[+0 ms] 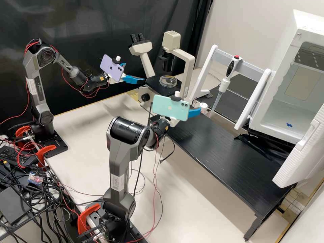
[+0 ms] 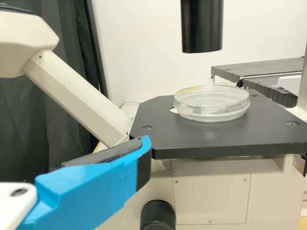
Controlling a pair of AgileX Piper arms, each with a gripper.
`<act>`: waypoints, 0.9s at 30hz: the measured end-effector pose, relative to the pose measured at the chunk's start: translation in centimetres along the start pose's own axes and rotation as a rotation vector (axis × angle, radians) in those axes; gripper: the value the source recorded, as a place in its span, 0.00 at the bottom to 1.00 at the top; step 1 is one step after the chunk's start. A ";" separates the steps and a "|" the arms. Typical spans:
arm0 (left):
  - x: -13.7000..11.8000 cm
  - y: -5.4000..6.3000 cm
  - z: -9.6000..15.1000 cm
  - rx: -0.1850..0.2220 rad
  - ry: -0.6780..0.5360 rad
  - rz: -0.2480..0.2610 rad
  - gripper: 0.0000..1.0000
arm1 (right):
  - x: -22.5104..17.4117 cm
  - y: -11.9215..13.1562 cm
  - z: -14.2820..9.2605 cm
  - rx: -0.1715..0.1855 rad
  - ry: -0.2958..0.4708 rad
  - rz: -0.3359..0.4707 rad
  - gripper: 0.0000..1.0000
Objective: Move the petri dish to the bench
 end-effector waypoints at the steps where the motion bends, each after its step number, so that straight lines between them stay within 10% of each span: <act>1: 0.0 0.0 0.0 0.000 0.000 0.000 1.00 | 0.4 -0.3 -0.5 -0.005 0.012 -0.006 1.00; 10: 0.0 0.0 0.0 0.000 0.000 0.000 1.00 | 4.9 -3.1 -5.3 -0.063 0.094 -0.049 1.00; 27: 0.0 0.0 0.0 0.000 0.000 0.000 1.00 | 14.6 -8.3 -8.3 -0.029 0.010 -0.141 1.00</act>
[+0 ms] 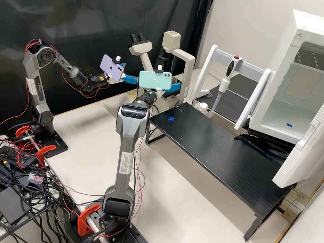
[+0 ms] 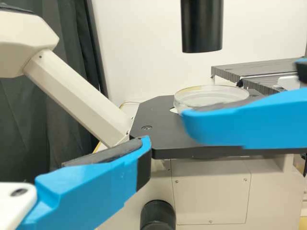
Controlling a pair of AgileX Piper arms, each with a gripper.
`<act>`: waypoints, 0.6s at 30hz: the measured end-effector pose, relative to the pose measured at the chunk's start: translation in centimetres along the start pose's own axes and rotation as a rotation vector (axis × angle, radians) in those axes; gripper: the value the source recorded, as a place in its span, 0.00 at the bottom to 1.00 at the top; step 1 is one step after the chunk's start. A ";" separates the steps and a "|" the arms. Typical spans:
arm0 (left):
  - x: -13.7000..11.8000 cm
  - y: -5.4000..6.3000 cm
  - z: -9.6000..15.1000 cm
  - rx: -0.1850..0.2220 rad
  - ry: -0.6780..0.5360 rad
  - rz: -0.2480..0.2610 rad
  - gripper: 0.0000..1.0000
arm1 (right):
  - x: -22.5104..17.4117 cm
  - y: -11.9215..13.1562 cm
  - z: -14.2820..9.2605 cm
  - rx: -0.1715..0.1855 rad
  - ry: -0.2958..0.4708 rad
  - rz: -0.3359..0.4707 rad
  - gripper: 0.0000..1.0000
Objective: Move the petri dish to the bench
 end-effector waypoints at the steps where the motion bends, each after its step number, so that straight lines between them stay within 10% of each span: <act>1: 0.0 0.0 0.0 0.000 0.000 0.000 1.00 | 0.4 -0.2 0.0 0.010 -0.007 -0.006 1.00; 15: 0.0 0.0 0.0 0.000 0.000 0.000 1.00 | 4.3 -1.9 0.4 0.107 -0.084 -0.015 1.00; 16: 0.0 0.0 0.0 0.000 0.000 0.000 1.00 | 4.4 -2.1 0.5 0.106 -0.090 -0.018 0.00; 18: 0.0 0.0 0.0 0.000 0.000 0.000 1.00 | 4.6 -2.3 0.5 0.102 -0.089 -0.026 0.00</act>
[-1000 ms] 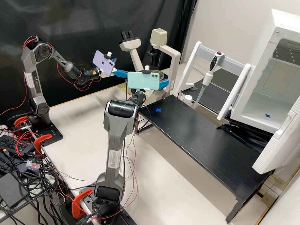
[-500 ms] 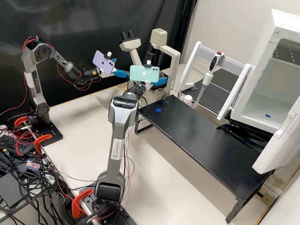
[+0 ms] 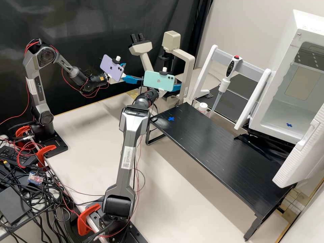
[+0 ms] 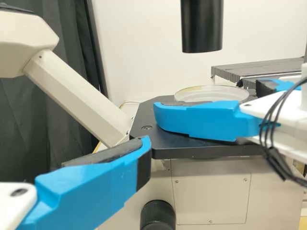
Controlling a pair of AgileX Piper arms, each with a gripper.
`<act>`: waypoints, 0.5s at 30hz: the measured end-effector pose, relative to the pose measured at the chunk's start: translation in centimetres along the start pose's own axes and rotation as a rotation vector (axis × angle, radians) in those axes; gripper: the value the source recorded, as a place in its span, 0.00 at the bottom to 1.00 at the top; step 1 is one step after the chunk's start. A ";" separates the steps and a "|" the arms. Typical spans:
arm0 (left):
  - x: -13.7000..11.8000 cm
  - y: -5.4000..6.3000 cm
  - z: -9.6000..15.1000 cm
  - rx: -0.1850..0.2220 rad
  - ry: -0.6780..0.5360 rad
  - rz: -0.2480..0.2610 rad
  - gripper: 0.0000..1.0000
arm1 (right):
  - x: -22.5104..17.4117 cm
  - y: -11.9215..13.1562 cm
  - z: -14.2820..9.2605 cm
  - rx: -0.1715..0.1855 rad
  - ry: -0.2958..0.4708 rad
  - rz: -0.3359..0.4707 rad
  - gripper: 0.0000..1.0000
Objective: Move the petri dish to the bench
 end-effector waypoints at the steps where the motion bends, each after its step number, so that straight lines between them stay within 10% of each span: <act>1: 0.0 0.0 0.0 0.000 0.000 0.000 1.00 | 0.1 -0.3 0.1 0.000 -0.004 -0.009 0.00; 15: 0.0 0.0 0.0 0.000 0.000 0.000 1.00 | 0.3 -0.3 0.3 -0.006 -0.028 -0.016 0.00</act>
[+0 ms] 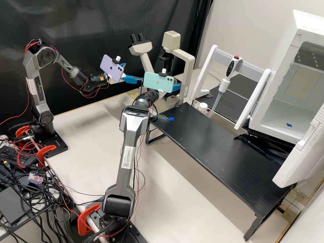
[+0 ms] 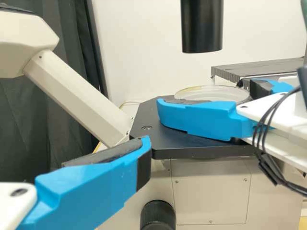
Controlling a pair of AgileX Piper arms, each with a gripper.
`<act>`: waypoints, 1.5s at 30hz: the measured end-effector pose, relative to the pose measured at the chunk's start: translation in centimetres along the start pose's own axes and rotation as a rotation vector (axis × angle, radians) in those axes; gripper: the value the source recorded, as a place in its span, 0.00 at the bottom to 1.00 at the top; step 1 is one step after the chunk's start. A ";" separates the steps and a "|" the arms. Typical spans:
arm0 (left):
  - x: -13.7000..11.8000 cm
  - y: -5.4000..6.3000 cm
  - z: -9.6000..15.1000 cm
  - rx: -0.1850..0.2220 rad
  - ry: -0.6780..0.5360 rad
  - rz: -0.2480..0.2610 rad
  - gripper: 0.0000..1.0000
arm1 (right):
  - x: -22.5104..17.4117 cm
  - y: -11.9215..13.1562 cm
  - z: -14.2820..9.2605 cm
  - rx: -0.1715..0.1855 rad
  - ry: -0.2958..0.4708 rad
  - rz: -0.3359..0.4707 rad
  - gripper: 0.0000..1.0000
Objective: Move the petri dish to the bench
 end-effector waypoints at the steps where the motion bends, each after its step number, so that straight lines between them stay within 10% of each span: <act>1: 0.0 0.0 0.0 0.000 0.000 0.000 1.00 | 0.0 0.0 0.0 -0.001 0.000 -0.003 0.00; 29: 0.0 0.0 0.0 0.000 0.000 0.000 1.00 | -0.8 0.7 0.8 -0.020 -0.028 -0.024 0.00; 45: 0.0 0.0 0.0 0.000 0.000 0.000 1.00 | -7.1 2.0 2.0 -0.004 0.103 -0.090 0.00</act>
